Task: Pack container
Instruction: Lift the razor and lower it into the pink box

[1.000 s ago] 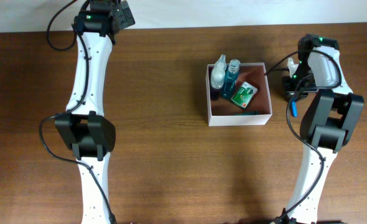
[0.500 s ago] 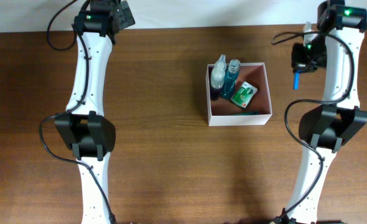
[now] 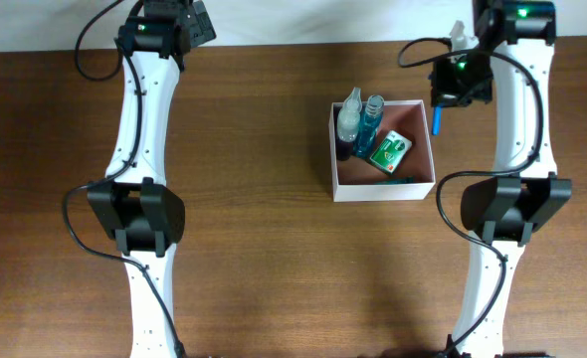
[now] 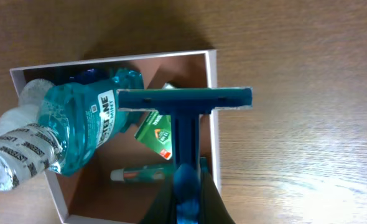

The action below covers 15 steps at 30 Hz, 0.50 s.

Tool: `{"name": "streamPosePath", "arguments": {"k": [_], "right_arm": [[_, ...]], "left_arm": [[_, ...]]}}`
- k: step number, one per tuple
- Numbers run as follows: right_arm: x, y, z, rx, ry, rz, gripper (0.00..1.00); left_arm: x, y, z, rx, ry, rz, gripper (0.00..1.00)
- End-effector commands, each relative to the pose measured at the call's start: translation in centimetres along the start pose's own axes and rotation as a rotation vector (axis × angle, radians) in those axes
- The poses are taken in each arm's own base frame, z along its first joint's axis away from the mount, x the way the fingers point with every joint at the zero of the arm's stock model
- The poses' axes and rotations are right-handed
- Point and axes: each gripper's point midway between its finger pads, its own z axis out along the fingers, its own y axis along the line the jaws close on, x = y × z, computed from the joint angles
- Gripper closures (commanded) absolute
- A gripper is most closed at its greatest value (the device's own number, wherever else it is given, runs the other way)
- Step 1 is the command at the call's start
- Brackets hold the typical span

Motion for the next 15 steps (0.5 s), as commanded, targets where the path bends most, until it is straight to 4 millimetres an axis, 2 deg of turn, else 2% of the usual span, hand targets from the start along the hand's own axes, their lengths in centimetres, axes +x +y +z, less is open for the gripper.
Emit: {"name": "streamPosePath", "arguments": {"k": [1, 9, 15], "right_arm": [[0.9, 0.8, -0.4, -0.017, 0.022, 0.061, 0.96], [2.6, 0.9, 1.8, -0.039, 0.125, 0.176, 0.96], [3.0, 1.9, 2.3, -0.051, 0.146, 0.167, 0.96]], "left_arm": [[-0.1, -0.1, 0.1, 0.004, -0.002, -0.010, 0.01], [-0.1, -0.1, 0.1, 0.004, -0.002, -0.010, 0.01], [-0.1, -0.1, 0.1, 0.004, -0.002, -0.010, 0.01]]}}
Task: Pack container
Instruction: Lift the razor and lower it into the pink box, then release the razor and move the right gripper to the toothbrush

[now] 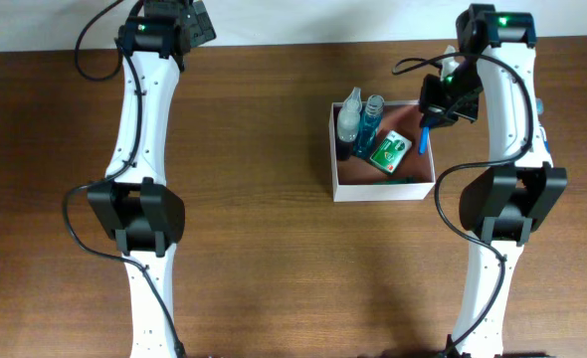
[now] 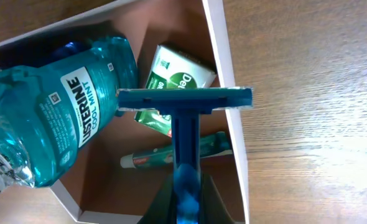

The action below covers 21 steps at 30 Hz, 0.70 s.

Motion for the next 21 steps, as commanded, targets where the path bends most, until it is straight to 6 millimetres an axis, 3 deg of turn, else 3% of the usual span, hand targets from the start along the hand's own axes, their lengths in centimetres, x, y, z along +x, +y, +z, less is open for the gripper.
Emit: {"name": "streamPosePath", "arguments": {"k": [1, 8, 10, 11, 18, 21], "right_arm": [[0.8, 1.8, -1.1, -0.027, -0.014, -0.009, 0.96], [0.8, 3.4, -0.7, -0.028, -0.024, -0.051, 0.95], [0.5, 3.6, -0.7, -0.032, -0.040, -0.057, 0.85], [0.4, 3.6, -0.7, -0.031, -0.044, -0.058, 0.84], [0.0, 2.2, -0.9, 0.002, -0.056, -0.039, 0.82], [-0.6, 1.3, -1.1, 0.009, -0.071, -0.024, 0.76]], "left_arm": [[-0.1, -0.1, 0.1, 0.004, -0.002, -0.010, 0.01], [-0.1, -0.1, 0.1, 0.004, -0.002, -0.010, 0.01], [-0.1, -0.1, 0.1, 0.004, -0.002, -0.010, 0.01], [-0.1, -0.1, 0.1, 0.004, -0.002, -0.010, 0.01], [-0.1, -0.1, 0.1, 0.004, -0.002, -0.010, 0.01], [-0.1, -0.1, 0.1, 0.004, -0.002, -0.010, 0.01]]}}
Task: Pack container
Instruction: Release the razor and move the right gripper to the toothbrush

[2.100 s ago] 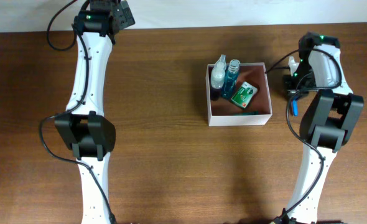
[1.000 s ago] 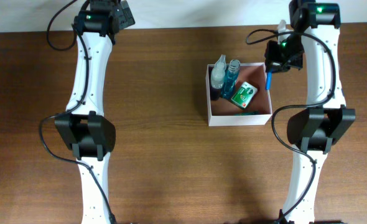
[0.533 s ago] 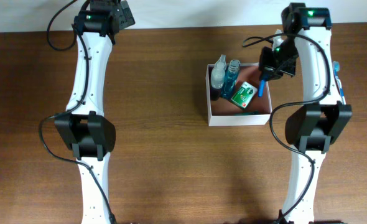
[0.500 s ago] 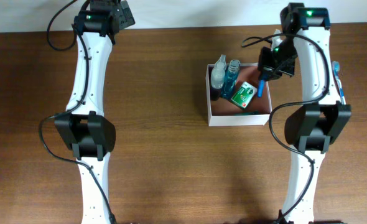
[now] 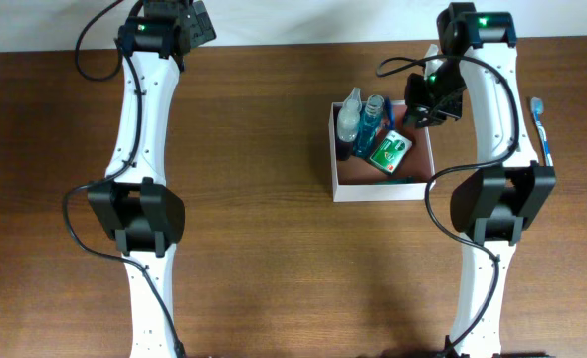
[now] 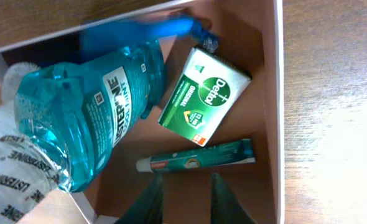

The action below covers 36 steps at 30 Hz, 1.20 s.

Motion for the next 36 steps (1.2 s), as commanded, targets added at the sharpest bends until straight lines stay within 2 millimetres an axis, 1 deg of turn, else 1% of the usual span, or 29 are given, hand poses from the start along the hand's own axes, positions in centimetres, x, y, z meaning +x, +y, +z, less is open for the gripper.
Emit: {"name": "streamPosePath", "arguments": {"k": [1, 4, 7, 9, 10, 11, 12, 14, 16, 17, 18, 20, 22, 24, 26, 28, 30, 32, 36], "right_arm": [[-0.6, -1.4, -1.8, 0.025, -0.058, 0.022, 0.76], [-1.3, -3.6, -2.3, 0.038, -0.078, 0.064, 0.74], [-1.9, -7.3, -3.4, 0.038, -0.097, 0.145, 0.72], [-2.2, -10.0, -4.1, 0.037, -0.112, 0.205, 0.66], [-2.3, -11.3, -4.4, 0.037, -0.119, 0.232, 0.58], [-2.4, -12.9, -4.9, 0.037, -0.130, 0.266, 0.40], [-2.5, -14.3, -5.2, 0.036, -0.140, 0.295, 0.25], [-2.6, -17.0, -6.0, 0.035, -0.166, 0.351, 0.13], [-2.5, -19.4, -6.6, 0.035, -0.186, 0.399, 0.02], [-2.5, -21.3, -7.2, 0.036, -0.207, 0.436, 0.01], [-2.5, -22.5, -7.5, 0.036, -0.222, 0.456, 0.01], [-2.6, -24.0, -8.0, 0.038, -0.251, 0.477, 0.01], [-3.1, -25.1, -8.4, 0.047, -0.284, 0.442, 0.01], [-3.8, -25.6, -8.7, 0.062, -0.314, 0.368, 0.01], [-4.6, -25.7, -8.9, 0.084, -0.344, 0.256, 0.01], [-5.4, -25.8, -8.9, 0.111, -0.364, 0.127, 0.01], [-6.1, -26.1, -8.7, 0.143, -0.379, 0.038, 0.01], [-6.9, -26.5, -8.4, 0.161, -0.394, -0.014, 0.01], [-8.1, -27.9, -6.7, 0.187, -0.398, -0.012, 0.01]], "left_arm": [[-0.1, -0.1, 0.1, 0.004, -0.002, -0.010, 0.01], [-0.1, -0.1, 0.1, 0.004, -0.002, -0.010, 0.01], [-0.1, -0.1, 0.1, 0.004, -0.002, -0.010, 0.01], [-0.1, -0.1, 0.1, 0.004, -0.002, -0.010, 0.01], [-0.1, -0.1, 0.1, 0.004, -0.002, -0.010, 0.01], [-0.1, -0.1, 0.1, 0.004, -0.002, -0.010, 0.01], [-0.1, -0.1, 0.1, 0.004, -0.002, -0.010, 0.01], [-0.1, -0.1, 0.1, 0.004, -0.002, -0.010, 0.01], [-0.1, -0.1, 0.1, 0.004, -0.002, -0.010, 0.01], [-0.1, -0.1, 0.1, 0.004, -0.002, -0.010, 0.01], [-0.1, -0.1, 0.1, 0.004, -0.002, -0.010, 0.01], [-0.1, -0.1, 0.1, 0.004, -0.002, -0.010, 0.00], [-0.1, -0.1, 0.1, 0.004, -0.002, -0.010, 0.01], [-0.1, -0.1, 0.1, 0.004, -0.002, -0.010, 0.01], [-0.1, -0.1, 0.1, 0.004, -0.002, -0.010, 0.01], [-0.1, -0.1, 0.1, 0.004, -0.002, -0.010, 0.00], [-0.1, -0.1, 0.1, 0.004, -0.002, -0.010, 0.01], [-0.1, -0.1, 0.1, 0.004, -0.002, -0.010, 0.01], [-0.1, -0.1, 0.1, 0.004, -0.002, -0.010, 0.01]]}}
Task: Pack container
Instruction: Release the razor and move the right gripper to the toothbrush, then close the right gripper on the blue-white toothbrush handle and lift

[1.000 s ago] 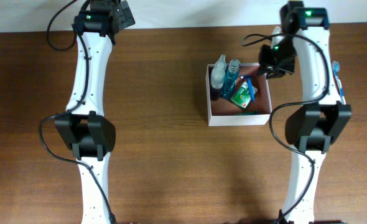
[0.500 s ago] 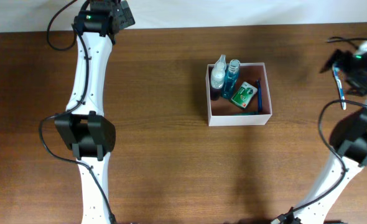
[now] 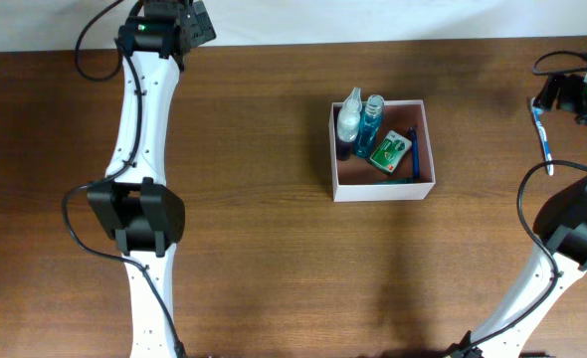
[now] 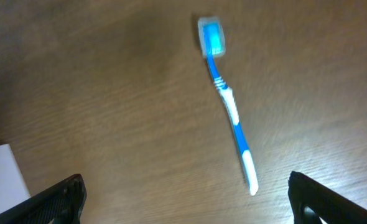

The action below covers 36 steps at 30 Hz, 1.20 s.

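Observation:
The white box (image 3: pixel 334 149) stands at mid-table and holds a clear spray bottle (image 3: pixel 348 117), a blue mouthwash bottle (image 3: pixel 372 119), a green soap pack (image 3: pixel 390 151), a toothpaste tube and a blue razor (image 3: pixel 411 139). A blue and white toothbrush (image 3: pixel 543 129) lies on the table far right of the box. My right gripper (image 3: pixel 552 96) hovers above it, open wide and empty. In the right wrist view the toothbrush (image 4: pixel 228 106) lies ahead of the spread fingers (image 4: pixel 59 199). My left gripper (image 3: pixel 199 22) is parked at the top left.
A white corner of the box (image 4: pixel 3 171) shows at the left edge of the right wrist view. Bare brown wood surrounds the toothbrush. The left arm (image 3: pixel 139 119) stretches along the table's left side, far from the box.
My right gripper has moved from above the box to the far right, over the toothbrush, and its fingers stand wider apart. The razor lies in the box beside the soap.
My right gripper held the blue razor by the box's right wall, then over that wall. Then it was open above the box with the razor blurred inside. Now the razor rests in the box and the gripper is over the toothbrush. The left arm stayed still.

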Tool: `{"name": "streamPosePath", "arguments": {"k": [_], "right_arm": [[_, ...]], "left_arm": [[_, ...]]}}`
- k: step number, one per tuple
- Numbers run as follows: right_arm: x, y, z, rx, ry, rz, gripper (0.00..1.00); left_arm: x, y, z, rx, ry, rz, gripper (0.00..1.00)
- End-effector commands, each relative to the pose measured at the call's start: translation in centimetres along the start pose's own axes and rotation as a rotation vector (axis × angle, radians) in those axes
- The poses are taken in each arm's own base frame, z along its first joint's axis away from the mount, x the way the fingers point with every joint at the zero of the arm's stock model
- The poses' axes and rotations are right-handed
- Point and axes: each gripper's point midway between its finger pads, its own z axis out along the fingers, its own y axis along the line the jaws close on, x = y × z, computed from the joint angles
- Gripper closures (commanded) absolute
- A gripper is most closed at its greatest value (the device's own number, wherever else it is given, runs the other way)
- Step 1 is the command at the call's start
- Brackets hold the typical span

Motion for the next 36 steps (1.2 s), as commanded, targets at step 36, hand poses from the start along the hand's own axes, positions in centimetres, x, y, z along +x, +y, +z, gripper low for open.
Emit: {"name": "streamPosePath", "arguments": {"k": [36], "right_arm": [[7.4, -4.3, 13.0, 0.094, 0.266, -0.145, 0.23]], "left_arm": [[-0.1, -0.1, 0.1, 0.004, -0.002, -0.010, 0.01]]}}
